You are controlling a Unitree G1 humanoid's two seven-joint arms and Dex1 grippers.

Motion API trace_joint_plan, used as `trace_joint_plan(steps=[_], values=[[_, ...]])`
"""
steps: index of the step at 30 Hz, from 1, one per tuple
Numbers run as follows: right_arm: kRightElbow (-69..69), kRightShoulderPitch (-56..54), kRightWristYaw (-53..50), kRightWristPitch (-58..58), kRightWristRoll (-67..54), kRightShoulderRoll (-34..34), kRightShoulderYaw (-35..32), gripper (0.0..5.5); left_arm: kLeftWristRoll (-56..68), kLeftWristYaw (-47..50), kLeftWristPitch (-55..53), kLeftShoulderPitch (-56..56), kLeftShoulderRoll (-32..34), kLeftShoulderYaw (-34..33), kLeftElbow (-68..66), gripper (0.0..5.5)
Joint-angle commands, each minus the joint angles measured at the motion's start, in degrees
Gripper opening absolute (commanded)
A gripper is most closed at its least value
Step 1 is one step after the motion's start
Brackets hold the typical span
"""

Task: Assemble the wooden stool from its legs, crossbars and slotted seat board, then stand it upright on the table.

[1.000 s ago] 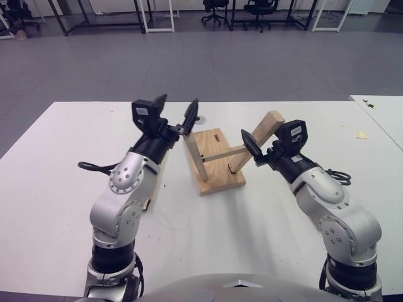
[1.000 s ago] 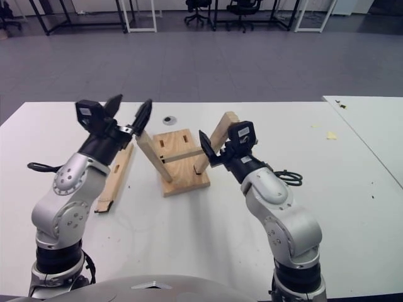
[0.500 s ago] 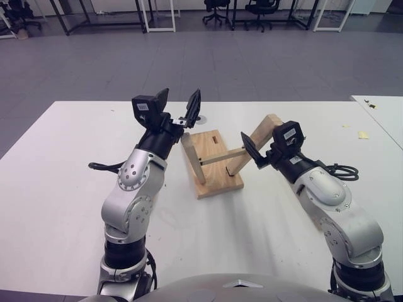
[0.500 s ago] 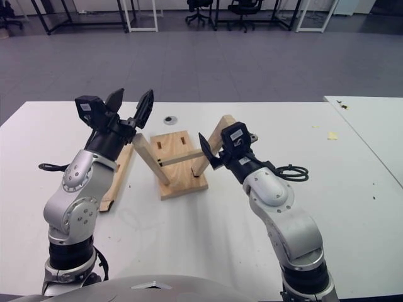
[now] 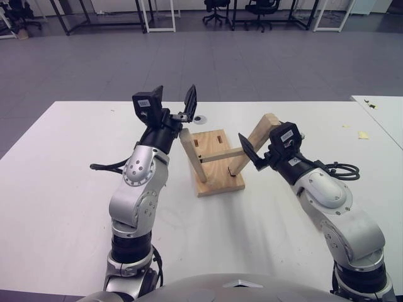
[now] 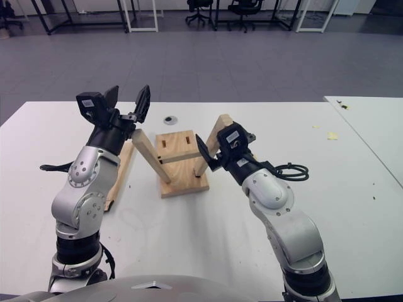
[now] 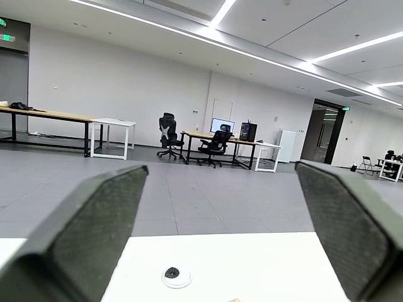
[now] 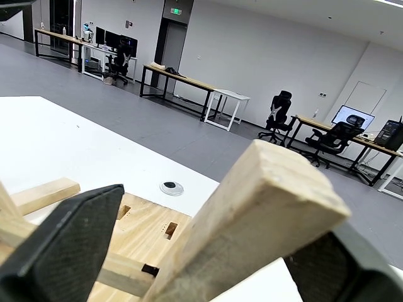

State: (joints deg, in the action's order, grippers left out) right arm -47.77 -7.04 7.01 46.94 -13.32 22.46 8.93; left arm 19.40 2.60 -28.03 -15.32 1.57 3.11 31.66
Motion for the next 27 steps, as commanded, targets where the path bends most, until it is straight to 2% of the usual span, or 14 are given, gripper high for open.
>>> trace_joint_plan(steps=[1, 7, 13, 14, 16, 18, 20, 23, 27], values=[[-1.7, 0.1, 4.8, -2.0, -4.2, -1.4, 0.7, 4.06, 1.5, -3.5, -2.8, -0.7, -0.3, 3.2, -1.9, 4.33], [-3.3, 5.3, 6.9, -6.0, -11.2, -3.7, -11.6, 4.06, 9.3, -10.5, -4.8, 1.0, 7.1, -7.3, 1.7, 4.33], [1.1, -3.2, 8.6, -7.1, -24.0, -1.0, -27.2, 4.06, 21.0, -14.2, -6.3, 0.0, 14.7, -22.3, -0.5, 4.33], [3.2, -5.1, 8.2, -7.2, -25.3, -0.4, -29.4, 4.06, 20.8, -14.6, -7.0, -0.1, 16.5, -23.1, -2.2, 4.33], [7.8, -7.5, 6.5, -7.8, -24.4, 0.3, -30.8, 4.06, 15.4, -17.3, -9.3, 1.3, 23.0, -19.2, -7.6, 4.33], [14.7, -8.3, 1.5, -7.4, -18.3, -0.1, -28.7, 4.06, 6.8, -22.2, -8.3, 2.3, 29.9, -10.5, -15.1, 4.33], [21.8, -6.4, 1.4, -8.0, -9.1, 2.8, -19.4, 4.06, 2.1, -28.0, -6.3, 1.4, 33.3, -4.4, -21.1, 4.33], [32.2, -3.8, 5.2, -8.4, -4.0, 2.1, -9.0, 4.06, -2.6, -36.7, -1.6, -4.0, 34.3, 2.4, -31.8, 4.33], [46.6, -4.5, 13.8, -16.1, 8.3, 4.9, 8.3, 4.06, -9.7, -47.7, 7.3, -11.4, 31.3, 11.7, -50.0, 4.33]])
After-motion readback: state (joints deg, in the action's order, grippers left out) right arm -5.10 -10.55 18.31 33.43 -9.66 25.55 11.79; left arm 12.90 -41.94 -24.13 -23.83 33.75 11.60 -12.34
